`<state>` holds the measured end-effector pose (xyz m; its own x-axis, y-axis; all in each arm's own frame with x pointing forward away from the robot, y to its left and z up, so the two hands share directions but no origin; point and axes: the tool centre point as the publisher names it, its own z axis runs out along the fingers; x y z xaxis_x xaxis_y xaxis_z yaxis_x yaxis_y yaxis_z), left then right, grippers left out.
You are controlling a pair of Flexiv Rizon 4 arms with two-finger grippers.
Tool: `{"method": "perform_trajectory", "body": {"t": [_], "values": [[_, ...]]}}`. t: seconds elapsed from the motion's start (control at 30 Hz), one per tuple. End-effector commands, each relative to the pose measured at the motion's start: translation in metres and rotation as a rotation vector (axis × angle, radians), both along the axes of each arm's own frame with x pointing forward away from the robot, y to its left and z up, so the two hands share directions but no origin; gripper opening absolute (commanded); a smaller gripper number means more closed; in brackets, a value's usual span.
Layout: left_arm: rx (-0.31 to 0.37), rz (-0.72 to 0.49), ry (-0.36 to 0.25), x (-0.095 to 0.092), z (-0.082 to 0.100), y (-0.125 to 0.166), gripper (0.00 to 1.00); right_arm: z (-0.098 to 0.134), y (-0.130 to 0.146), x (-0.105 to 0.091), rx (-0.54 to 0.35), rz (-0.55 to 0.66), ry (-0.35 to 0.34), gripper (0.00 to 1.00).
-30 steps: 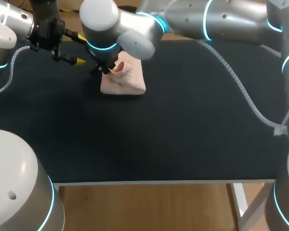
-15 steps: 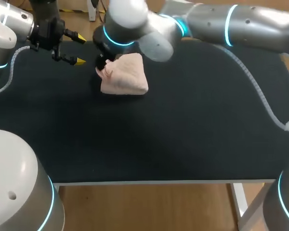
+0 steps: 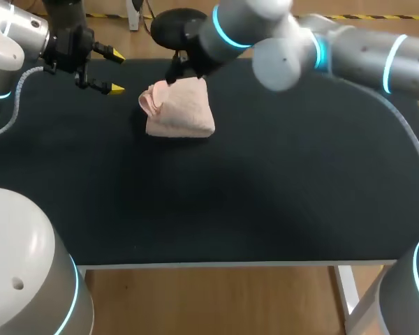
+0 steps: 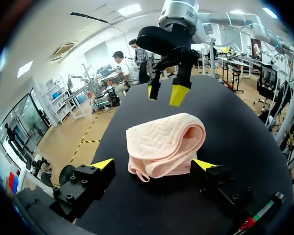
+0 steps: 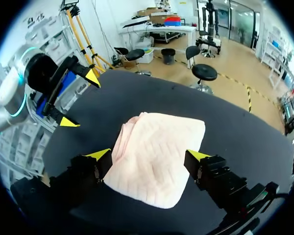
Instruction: Fold the towel
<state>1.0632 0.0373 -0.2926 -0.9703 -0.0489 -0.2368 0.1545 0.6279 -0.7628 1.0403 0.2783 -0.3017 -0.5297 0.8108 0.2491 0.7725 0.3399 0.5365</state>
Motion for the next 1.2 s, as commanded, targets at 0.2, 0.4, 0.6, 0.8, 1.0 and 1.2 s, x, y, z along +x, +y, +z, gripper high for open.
{"method": "perform_trajectory", "body": {"t": [0.2, 0.4, 0.6, 0.8, 1.0, 1.2], "values": [[-0.002, 0.000, -0.004, 0.000, -0.001, 0.000, 1.00, -0.016, 0.001, -0.010, 0.209, 0.136, 0.226, 0.00], [-0.002, 0.000, -0.004, 0.000, -0.001, 0.000, 1.00, -0.021, 0.003, -0.016, 0.280, 0.185, 0.275, 0.00], [-0.002, 0.000, -0.004, 0.000, -0.001, 0.000, 1.00, -0.031, 0.012, -0.031, 0.251, 0.235, 0.318, 0.00], [-0.002, 0.000, -0.004, 0.000, -0.001, 0.000, 1.00, -0.056, 0.027, -0.040, 0.200, 0.283, 0.376, 0.00], [-0.002, 0.000, -0.004, 0.000, -0.001, 0.000, 1.00, -0.075, 0.042, -0.049, 0.148, 0.317, 0.391, 0.00], [-0.002, 0.000, -0.004, 0.000, -0.001, 0.000, 1.00, -0.099, 0.043, -0.048, 0.049, 0.305, 0.405, 0.00]]}}
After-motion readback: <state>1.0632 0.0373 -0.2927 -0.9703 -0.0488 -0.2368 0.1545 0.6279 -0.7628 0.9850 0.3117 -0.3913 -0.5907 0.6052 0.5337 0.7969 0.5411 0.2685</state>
